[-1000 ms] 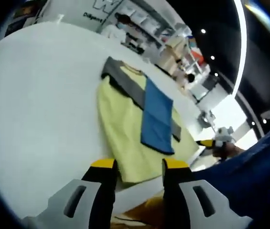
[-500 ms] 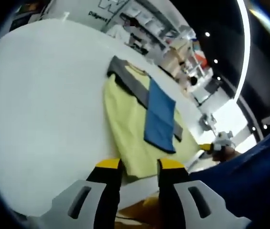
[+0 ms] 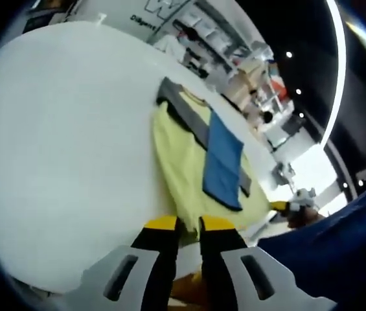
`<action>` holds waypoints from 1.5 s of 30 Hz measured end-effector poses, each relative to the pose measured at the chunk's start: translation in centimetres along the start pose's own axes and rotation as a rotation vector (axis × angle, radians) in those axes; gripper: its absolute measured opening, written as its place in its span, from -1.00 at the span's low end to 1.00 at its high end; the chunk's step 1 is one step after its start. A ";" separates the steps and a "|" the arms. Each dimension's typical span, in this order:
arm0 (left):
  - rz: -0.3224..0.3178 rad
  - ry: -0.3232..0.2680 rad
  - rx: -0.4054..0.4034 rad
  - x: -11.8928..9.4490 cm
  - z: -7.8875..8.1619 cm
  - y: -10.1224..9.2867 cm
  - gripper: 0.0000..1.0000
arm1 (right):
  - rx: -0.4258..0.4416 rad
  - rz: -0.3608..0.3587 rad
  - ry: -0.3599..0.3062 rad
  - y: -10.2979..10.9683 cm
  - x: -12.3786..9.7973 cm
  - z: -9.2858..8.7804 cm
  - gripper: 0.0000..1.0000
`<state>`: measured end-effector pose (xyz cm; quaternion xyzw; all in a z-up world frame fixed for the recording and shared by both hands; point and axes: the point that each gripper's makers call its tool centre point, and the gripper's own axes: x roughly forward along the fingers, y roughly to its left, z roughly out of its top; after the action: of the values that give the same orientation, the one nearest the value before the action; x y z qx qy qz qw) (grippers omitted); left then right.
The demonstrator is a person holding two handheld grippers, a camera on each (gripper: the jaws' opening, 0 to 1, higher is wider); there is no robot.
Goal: Fold the garment on the visible template until the final outline fits inside the template.
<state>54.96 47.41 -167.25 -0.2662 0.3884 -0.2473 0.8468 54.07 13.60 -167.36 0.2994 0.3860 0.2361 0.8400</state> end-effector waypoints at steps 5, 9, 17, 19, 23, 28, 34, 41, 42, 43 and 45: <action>0.007 0.004 -0.001 0.0 -0.2 0.2 -0.89 | 0.004 -0.023 0.002 -0.5 -0.1 -0.3 -1.00; 0.022 0.017 0.001 0.0 -0.4 0.4 -0.93 | 0.033 -0.022 -0.011 -0.5 0.0 -0.1 -1.00; 0.025 0.017 0.020 -0.3 -0.4 0.4 -0.95 | 0.061 -0.007 -0.036 -0.6 -0.7 0.1 -1.00; 0.024 0.018 0.025 -0.5 -0.6 0.4 -0.96 | 0.068 -0.005 -0.038 -0.5 -0.8 0.0 -1.00; 0.023 0.027 0.027 -0.9 -1.2 0.5 -0.96 | 0.074 -0.009 -0.026 -0.3 -1.2 -0.7 -1.00; 0.013 0.041 0.028 -2.0 -2.4 -0.1 -0.96 | 0.081 0.000 -0.014 0.0 -2.2 -1.6 -1.00; 0.009 0.061 0.037 -3.3 -4.3 -1.0 -0.96 | 0.125 0.002 -0.009 0.1 -3.5 -3.0 -1.00; -0.011 0.042 0.086 -2.7 -2.0 -1.8 -0.96 | 0.108 0.028 -0.050 0.7 -3.1 -0.5 -1.00; -0.017 0.037 0.094 -2.4 -1.3 -1.9 -0.96 | 0.109 0.039 -0.068 0.8 -2.8 0.4 -1.00; -0.020 0.032 0.098 -2.2 -0.8 -1.9 -0.96 | 0.117 0.047 -0.083 0.9 -2.5 1.0 -1.00; -0.027 0.022 0.113 -1.9 0.4 -1.9 -0.96 | 0.125 0.065 -0.114 1.2 -1.9 2.6 -1.00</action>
<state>53.78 47.24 -164.81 -0.2204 0.3795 -0.2833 0.8527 54.78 12.41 -164.19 0.3765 0.3417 0.2215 0.8321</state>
